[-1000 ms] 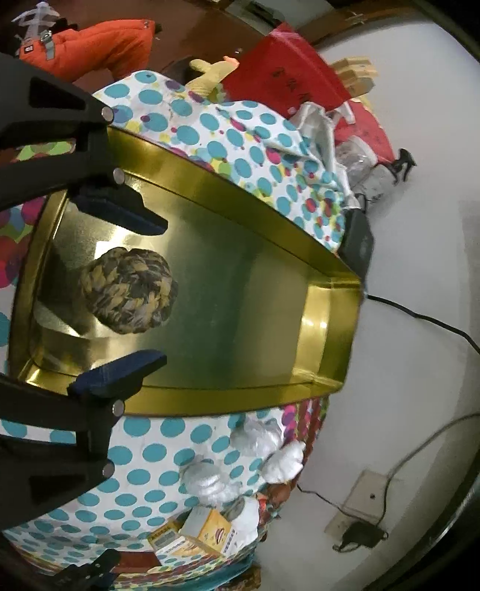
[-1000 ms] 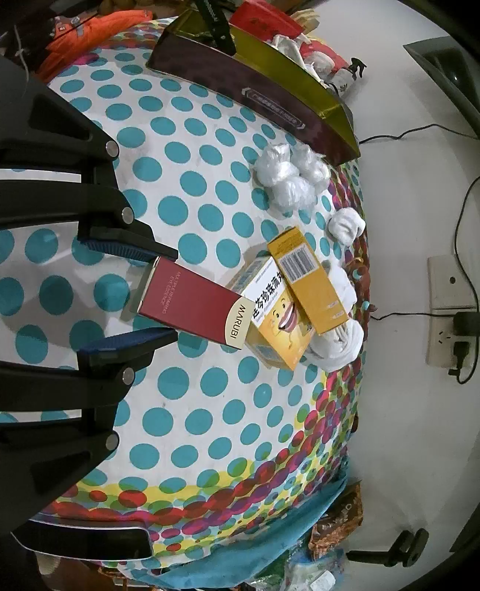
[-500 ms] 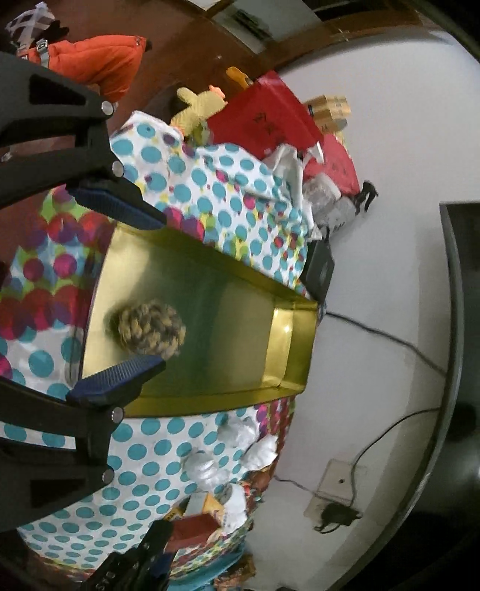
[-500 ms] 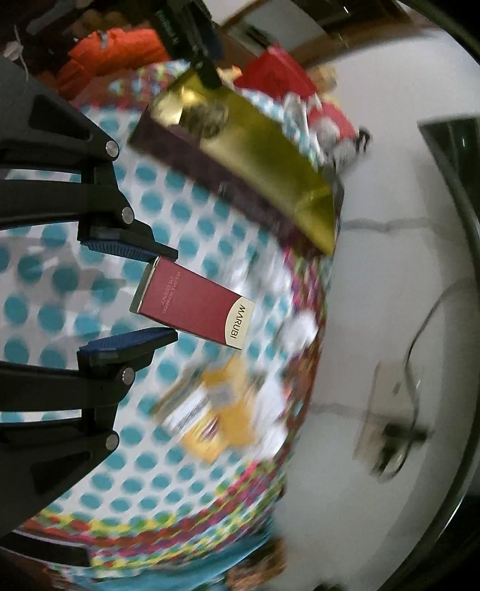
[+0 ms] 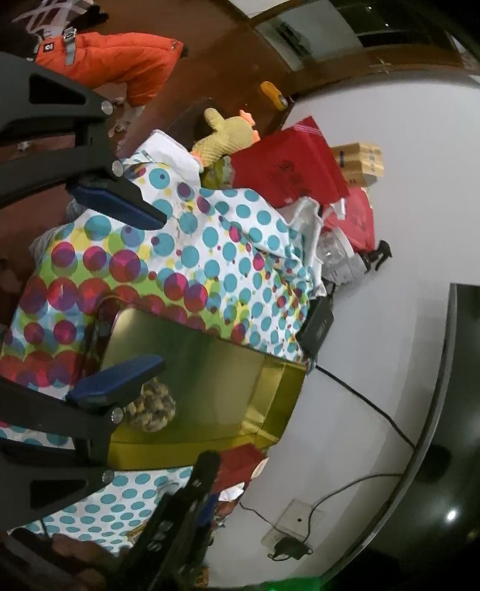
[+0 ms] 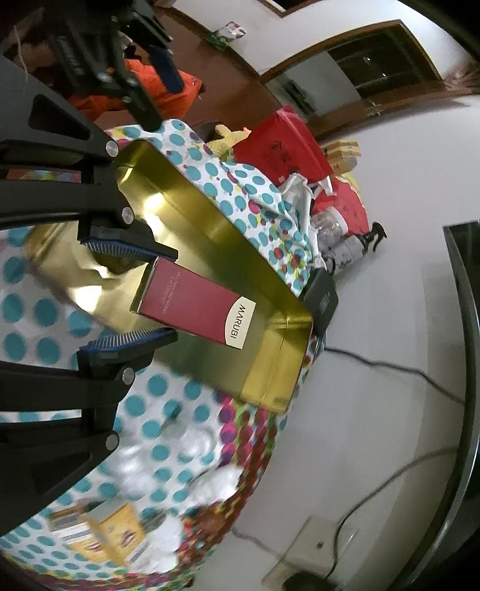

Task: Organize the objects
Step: 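Carry the red MARUBI box with the right gripper into the gold tray and release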

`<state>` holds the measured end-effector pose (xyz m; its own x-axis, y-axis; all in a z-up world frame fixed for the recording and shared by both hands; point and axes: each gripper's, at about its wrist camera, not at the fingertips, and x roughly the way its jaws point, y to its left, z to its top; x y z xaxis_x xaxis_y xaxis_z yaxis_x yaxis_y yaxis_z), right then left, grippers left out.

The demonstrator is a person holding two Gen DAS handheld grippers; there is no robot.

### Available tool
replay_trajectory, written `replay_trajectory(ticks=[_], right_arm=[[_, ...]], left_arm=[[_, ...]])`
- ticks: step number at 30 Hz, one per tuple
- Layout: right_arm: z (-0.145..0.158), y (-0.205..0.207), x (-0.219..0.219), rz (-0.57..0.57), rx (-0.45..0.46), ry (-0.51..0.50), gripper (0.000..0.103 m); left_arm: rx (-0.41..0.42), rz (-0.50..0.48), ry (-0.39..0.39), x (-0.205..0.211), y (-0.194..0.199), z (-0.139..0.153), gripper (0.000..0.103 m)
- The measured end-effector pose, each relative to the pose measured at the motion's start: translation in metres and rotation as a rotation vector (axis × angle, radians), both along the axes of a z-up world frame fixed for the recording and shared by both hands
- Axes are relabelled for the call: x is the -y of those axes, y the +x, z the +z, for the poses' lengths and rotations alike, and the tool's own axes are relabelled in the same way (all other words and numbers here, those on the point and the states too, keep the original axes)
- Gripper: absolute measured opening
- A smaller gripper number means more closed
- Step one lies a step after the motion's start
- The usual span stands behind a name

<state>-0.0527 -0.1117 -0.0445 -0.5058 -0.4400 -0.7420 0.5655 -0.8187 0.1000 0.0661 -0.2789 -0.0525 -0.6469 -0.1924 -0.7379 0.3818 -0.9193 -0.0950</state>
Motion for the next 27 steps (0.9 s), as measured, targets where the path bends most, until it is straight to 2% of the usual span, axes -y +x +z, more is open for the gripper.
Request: replay_trajectory(ticks=[7, 17, 18, 21, 27], right_arm=[[-0.023, -0.027, 0.029, -0.002, 0.053, 0.055, 0.034], [-0.052, -0.043, 0.042, -0.031, 0.091, 0.12, 0.036], [-0.053, -0.042, 0.043, -0.029, 0.09, 0.124, 0.04], [-0.051, -0.038, 0.042, -0.042, 0.055, 0.134, 0.067], [-0.029, -0.016, 0.015, -0.064, -0.018, 0.082, 0.068]], left_arm=[[0.023, 0.007, 0.033, 0.011, -0.002, -0.015, 0.072], [0.039, 0.003, 0.07, 0.018, -0.005, -0.024, 0.072], [0.037, 0.002, 0.072, 0.018, -0.004, -0.024, 0.072], [0.036, -0.003, 0.07, 0.017, -0.006, -0.022, 0.072], [0.007, -0.052, 0.054, -0.003, -0.011, -0.009, 0.072]])
